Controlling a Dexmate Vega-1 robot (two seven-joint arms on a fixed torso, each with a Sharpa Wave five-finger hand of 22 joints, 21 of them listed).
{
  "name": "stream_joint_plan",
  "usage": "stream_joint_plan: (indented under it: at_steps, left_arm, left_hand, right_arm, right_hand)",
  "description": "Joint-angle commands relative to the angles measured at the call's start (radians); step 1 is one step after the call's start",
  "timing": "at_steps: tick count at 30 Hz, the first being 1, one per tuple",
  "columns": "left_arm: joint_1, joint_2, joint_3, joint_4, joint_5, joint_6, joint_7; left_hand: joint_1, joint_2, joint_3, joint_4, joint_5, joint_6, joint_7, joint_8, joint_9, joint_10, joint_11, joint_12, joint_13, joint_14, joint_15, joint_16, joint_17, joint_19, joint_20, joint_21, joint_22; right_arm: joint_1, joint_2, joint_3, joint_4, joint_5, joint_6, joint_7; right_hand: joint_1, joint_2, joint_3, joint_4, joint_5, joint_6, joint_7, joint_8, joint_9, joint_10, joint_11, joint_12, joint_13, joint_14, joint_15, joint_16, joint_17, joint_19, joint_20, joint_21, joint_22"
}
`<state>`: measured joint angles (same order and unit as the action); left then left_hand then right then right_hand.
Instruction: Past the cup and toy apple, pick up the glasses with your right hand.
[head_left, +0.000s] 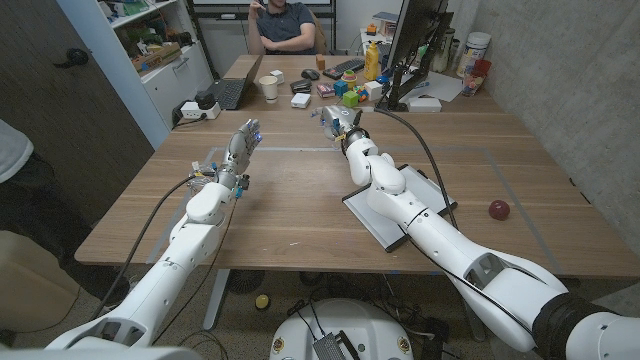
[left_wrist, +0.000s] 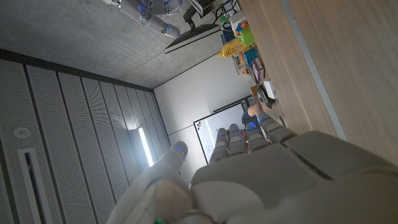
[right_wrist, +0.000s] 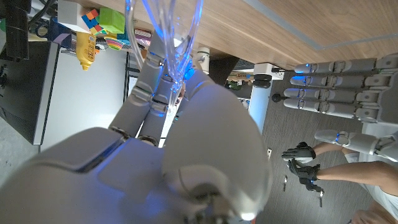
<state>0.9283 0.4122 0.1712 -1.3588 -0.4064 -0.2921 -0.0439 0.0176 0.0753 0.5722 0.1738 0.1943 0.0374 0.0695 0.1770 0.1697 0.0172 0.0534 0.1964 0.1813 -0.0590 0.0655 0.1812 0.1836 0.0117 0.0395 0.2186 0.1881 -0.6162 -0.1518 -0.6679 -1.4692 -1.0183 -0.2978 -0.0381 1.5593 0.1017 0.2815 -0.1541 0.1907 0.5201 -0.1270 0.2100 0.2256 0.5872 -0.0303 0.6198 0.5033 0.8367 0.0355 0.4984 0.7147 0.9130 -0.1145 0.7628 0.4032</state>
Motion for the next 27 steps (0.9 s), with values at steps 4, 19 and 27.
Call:
stream_joint_plan:
  at_steps: [4, 19, 27]
  left_arm:
    - [0.026, 0.012, -0.005, -0.038, -0.002, 0.000, 0.016]
    - [0.041, 0.023, -0.009, -0.059, -0.007, -0.001, 0.023]
    - [0.047, 0.026, -0.011, -0.067, -0.008, -0.007, 0.026]
  left_hand:
    - [-0.004, 0.064, -0.006, 0.001, 0.004, -0.004, 0.002, 0.005, 0.005, -0.003, 0.009, 0.004, 0.004, -0.002, 0.011, 0.007, 0.002, 0.001, 0.004, 0.004, 0.005]
    - [-0.004, 0.065, -0.008, 0.001, 0.004, -0.004, 0.003, 0.005, 0.005, -0.001, 0.007, 0.005, 0.004, -0.001, 0.010, 0.007, 0.002, 0.001, 0.005, 0.004, 0.005]
    - [-0.004, 0.065, -0.009, 0.001, 0.005, -0.004, 0.002, 0.005, 0.005, 0.000, 0.009, 0.005, 0.004, -0.001, 0.010, 0.007, 0.002, 0.001, 0.005, 0.004, 0.005]
  right_arm:
    - [-0.022, -0.005, 0.041, -0.061, 0.027, 0.034, -0.006]
    - [-0.038, 0.000, 0.096, -0.100, 0.088, 0.085, -0.022]
    - [-0.047, 0.001, 0.134, -0.120, 0.143, 0.125, -0.024]
  right_hand:
    - [0.005, 0.012, 0.008, 0.001, 0.007, 0.010, 0.003, -0.007, 0.005, -0.002, 0.002, 0.012, 0.003, 0.156, -0.260, -0.005, 0.005, -0.017, -0.102, 0.013, 0.002]
    - [0.005, 0.013, 0.011, 0.000, 0.009, 0.019, 0.007, -0.007, 0.006, 0.000, 0.003, 0.023, 0.005, 0.161, -0.259, -0.017, 0.014, -0.025, -0.101, 0.030, -0.003]
    - [0.004, 0.014, 0.013, 0.001, 0.010, 0.025, 0.007, -0.007, 0.007, 0.004, 0.003, 0.033, 0.008, 0.165, -0.258, -0.024, 0.020, -0.030, -0.101, 0.041, -0.007]
